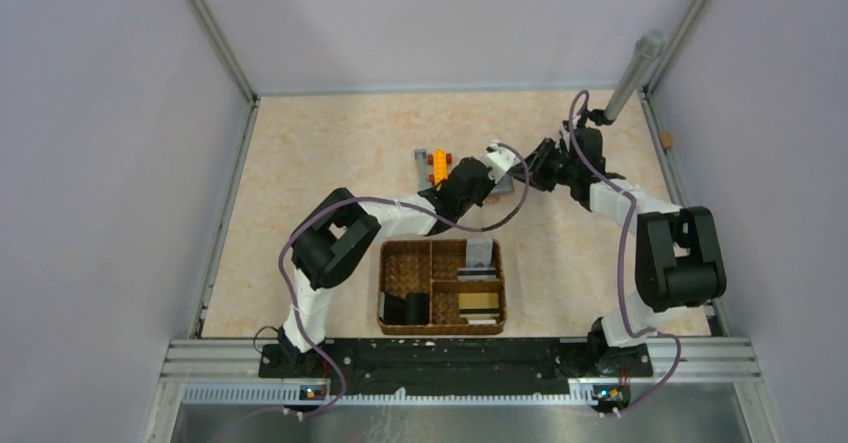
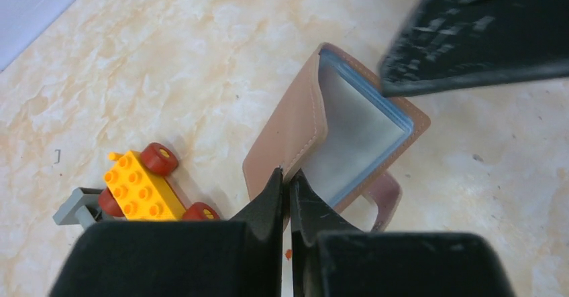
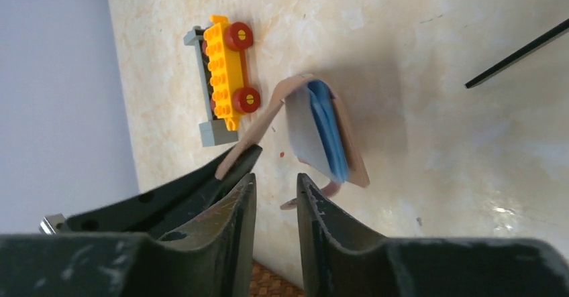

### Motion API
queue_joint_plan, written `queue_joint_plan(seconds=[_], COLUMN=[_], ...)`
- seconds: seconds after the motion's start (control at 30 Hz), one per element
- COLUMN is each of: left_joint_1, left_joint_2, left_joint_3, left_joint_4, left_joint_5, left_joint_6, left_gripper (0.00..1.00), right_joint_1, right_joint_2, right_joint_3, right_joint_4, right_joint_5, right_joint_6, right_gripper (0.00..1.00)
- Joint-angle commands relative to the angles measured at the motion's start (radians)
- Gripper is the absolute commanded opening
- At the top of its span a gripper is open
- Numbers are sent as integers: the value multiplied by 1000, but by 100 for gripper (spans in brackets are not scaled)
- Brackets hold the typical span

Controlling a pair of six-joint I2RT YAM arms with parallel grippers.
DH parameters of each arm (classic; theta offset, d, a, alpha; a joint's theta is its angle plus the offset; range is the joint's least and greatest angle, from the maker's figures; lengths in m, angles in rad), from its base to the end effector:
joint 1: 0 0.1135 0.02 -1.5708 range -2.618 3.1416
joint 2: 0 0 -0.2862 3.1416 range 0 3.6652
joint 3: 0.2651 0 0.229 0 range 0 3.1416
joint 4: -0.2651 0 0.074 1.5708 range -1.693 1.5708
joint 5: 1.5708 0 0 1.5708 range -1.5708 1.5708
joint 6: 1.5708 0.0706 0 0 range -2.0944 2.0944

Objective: Put the credit cards into the card holder
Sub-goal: Open the card holder.

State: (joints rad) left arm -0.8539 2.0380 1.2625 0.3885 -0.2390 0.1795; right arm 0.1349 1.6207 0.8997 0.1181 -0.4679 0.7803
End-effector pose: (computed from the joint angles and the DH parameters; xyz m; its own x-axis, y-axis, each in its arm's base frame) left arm 0.3285 -0.3514 0.2033 -0.1389 0.4234 -0.8952 0.6232 0.7399 0.2532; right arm 0.3453 0.0790 0.2208 -0.7427 0.5328 -0.4055 0.0484 0.6467 0.7612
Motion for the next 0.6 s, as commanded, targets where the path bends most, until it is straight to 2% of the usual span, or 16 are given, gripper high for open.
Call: queue_joint_plan(seconds=[0.0,0.13,0.3,0.43,0.57], left_joint_1=[33,91,205,291,322], left_joint_2=[-47,-43,-23,-23,-9], left_joint_3=[123,254,349,317,293], left_joint_4=[-122,-357,-564,-540,-535], left_joint_5=[-67,31,271,495,602], left_joint_6=[-151,-344,-620,-781,-837], left_gripper=[0,0,0,0,0], right_joint_1=[-1,0,-1,2,21], right_joint_2=[-105,-158,-198,-228,-221], right_joint_3=[36,6,-36,-55,-44], right_joint_4=[-57,-69,-47,-26,-29], right_joint_5=[96,126,82,26,-11], right_joint_6=[-92,-135,-163,-191,-225], right_gripper=[32,42,44,44,43])
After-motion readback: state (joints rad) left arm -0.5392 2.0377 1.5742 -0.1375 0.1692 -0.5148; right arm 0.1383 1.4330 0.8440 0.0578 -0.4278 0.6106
